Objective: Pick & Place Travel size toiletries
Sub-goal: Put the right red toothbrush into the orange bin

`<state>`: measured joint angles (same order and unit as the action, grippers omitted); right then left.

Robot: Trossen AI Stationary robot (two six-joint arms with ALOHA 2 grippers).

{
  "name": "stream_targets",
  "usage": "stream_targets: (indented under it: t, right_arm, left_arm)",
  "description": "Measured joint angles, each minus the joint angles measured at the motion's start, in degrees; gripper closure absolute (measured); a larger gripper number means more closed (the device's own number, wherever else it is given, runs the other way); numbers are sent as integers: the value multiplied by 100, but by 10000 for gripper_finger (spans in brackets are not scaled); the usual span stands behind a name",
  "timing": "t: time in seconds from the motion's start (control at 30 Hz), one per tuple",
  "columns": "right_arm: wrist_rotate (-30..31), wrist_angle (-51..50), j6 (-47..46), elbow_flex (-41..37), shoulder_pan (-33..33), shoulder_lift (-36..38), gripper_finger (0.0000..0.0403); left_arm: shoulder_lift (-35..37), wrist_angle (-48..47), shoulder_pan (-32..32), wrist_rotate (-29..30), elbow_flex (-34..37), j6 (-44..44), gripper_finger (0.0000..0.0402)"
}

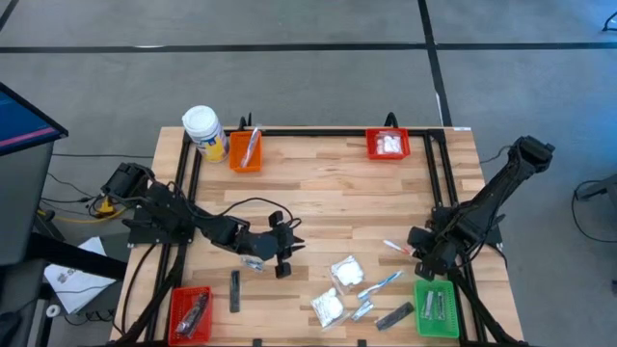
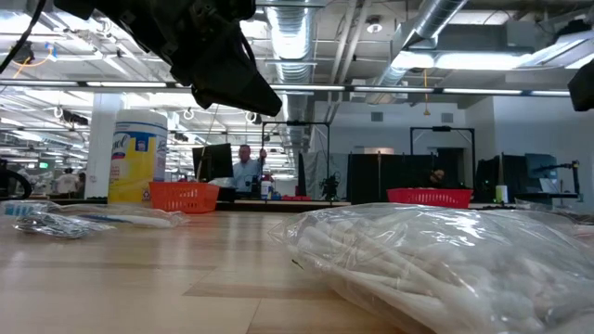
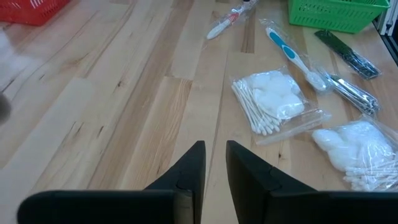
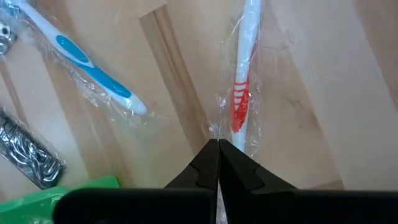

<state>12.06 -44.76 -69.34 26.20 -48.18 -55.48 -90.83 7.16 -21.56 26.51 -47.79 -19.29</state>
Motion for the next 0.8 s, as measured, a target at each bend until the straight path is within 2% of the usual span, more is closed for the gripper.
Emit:
stream_targets:
  t: [0.23,0.5,0.8]
  right_arm:
    - [-4,1,-195,0,-2,0,376]
    - [-14,-13,-218,-1,-2,-172,284]
    - [-132,-22,-225,-2,-4,-962,193]
  left_arm:
    - [0,0,0,-1,0,-1,344]
    - [0,0,0,-1,0,-2,344]
    - [0,0,0,-1,0,-2,344]
